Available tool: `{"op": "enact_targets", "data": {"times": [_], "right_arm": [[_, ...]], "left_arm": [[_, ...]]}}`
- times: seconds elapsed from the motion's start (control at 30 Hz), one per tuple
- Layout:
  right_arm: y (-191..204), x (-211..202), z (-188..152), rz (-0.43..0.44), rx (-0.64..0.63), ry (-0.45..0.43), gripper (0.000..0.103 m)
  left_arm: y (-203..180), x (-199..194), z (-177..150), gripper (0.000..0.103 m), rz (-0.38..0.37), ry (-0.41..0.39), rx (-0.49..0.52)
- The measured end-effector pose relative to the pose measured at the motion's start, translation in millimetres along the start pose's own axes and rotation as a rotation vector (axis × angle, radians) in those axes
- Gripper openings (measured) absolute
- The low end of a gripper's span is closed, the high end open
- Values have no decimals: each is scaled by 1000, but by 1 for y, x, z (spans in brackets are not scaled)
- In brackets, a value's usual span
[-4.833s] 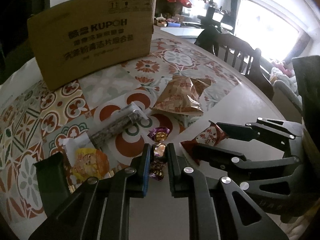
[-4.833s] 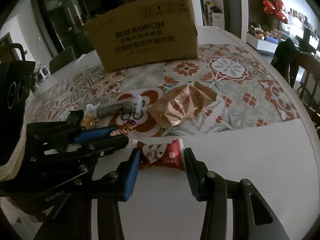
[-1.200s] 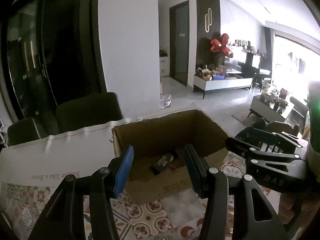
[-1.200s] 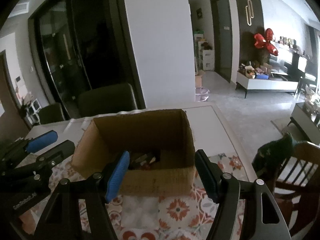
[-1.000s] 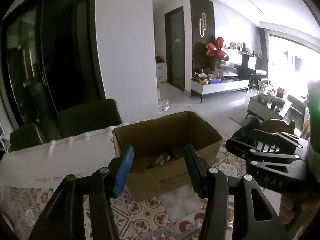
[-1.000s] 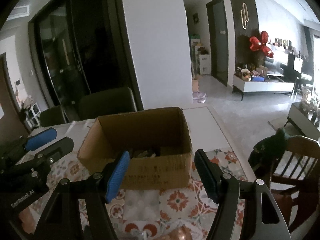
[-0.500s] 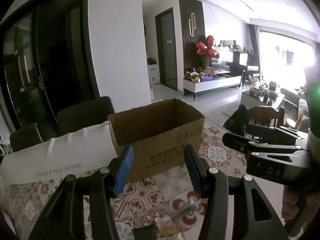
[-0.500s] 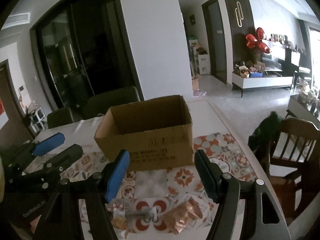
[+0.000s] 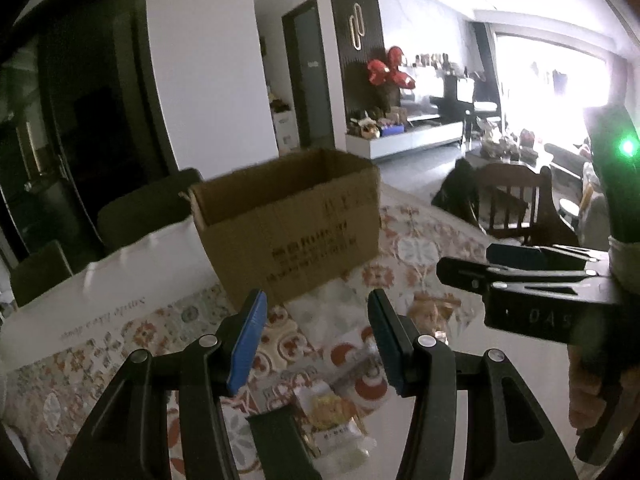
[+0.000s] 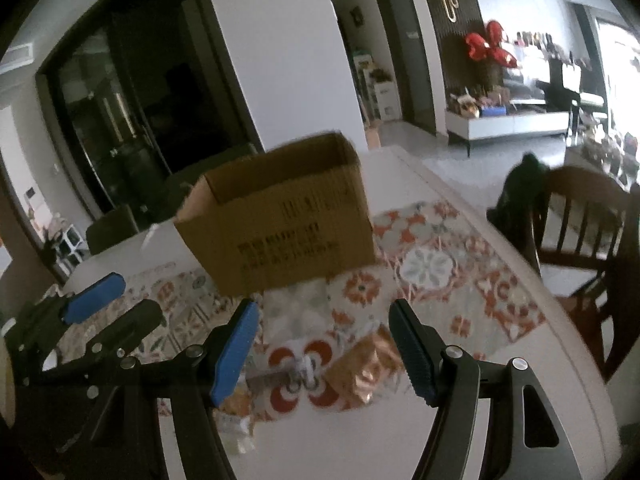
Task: Organize snacks
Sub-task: 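Move both tools back toward the remaining snacks on the table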
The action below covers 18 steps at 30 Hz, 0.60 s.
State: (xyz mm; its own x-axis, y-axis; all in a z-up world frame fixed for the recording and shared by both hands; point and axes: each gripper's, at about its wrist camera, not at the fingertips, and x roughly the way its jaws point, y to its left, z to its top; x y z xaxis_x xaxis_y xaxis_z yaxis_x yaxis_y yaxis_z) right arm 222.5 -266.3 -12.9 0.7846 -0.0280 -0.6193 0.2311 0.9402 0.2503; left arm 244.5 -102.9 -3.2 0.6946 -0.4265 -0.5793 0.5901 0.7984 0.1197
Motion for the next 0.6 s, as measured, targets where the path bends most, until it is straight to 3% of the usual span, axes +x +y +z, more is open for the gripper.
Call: {"op": "enact_targets", "data": {"times": [0.6], "right_arm": [[-23,46,-48,-58,104,157,68]], "left_arm": [[-18,55,-47,52,-115,158,66]]}}
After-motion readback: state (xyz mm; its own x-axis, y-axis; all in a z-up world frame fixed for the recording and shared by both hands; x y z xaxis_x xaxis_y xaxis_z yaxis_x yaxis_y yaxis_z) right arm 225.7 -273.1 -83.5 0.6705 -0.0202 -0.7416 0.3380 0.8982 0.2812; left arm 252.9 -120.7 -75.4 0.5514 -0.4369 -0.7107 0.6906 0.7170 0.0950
